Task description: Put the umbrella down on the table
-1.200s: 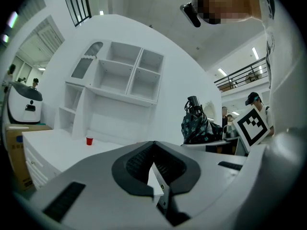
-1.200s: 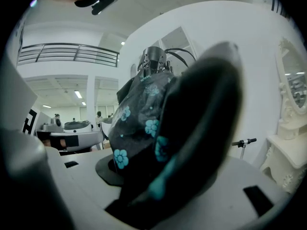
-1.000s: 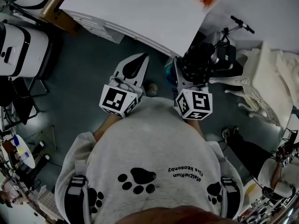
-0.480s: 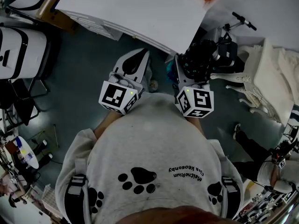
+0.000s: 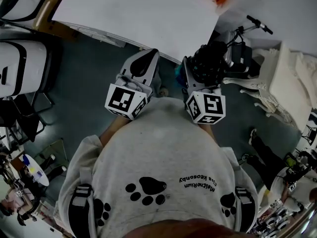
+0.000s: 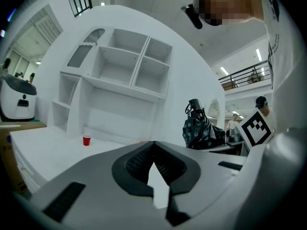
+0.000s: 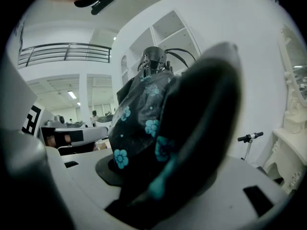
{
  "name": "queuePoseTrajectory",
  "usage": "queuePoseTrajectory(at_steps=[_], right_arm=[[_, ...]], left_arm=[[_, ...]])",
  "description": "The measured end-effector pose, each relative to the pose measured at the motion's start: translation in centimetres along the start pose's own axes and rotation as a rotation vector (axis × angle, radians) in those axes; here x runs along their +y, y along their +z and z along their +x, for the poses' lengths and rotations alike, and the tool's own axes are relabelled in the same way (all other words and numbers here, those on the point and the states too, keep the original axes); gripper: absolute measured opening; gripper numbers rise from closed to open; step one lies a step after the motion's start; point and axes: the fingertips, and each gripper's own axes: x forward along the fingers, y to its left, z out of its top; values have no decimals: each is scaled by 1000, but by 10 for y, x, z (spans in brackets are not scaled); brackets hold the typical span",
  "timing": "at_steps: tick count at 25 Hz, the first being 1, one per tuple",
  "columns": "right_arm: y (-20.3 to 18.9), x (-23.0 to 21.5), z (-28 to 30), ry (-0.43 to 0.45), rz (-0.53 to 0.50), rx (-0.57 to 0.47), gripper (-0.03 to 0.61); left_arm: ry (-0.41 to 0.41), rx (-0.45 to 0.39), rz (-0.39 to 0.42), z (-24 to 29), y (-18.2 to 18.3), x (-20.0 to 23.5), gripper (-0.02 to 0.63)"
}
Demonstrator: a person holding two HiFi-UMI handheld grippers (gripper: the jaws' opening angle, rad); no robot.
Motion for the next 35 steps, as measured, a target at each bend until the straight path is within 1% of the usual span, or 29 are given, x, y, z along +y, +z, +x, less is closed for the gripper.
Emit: queuePoseTrajectory(at_steps=[4,10,16,25,35], right_arm=[[11,-5,37,-18,5,8,256],[17,-8,90,-48,11,25,256],[18,-19,128,-89,6,50,256],[0,-30,152,-131,23,101,256],[-28,-54,186,-92,36,186,256]], left_arm=[[-27,4,1,31,11,29,15],[-68,20,-8,70,15,75,15],[-120,34,-27,108,13,104,15],[-185,75,-41,140,-5,121,15],[-192,131,-37,171,-34,125,15]])
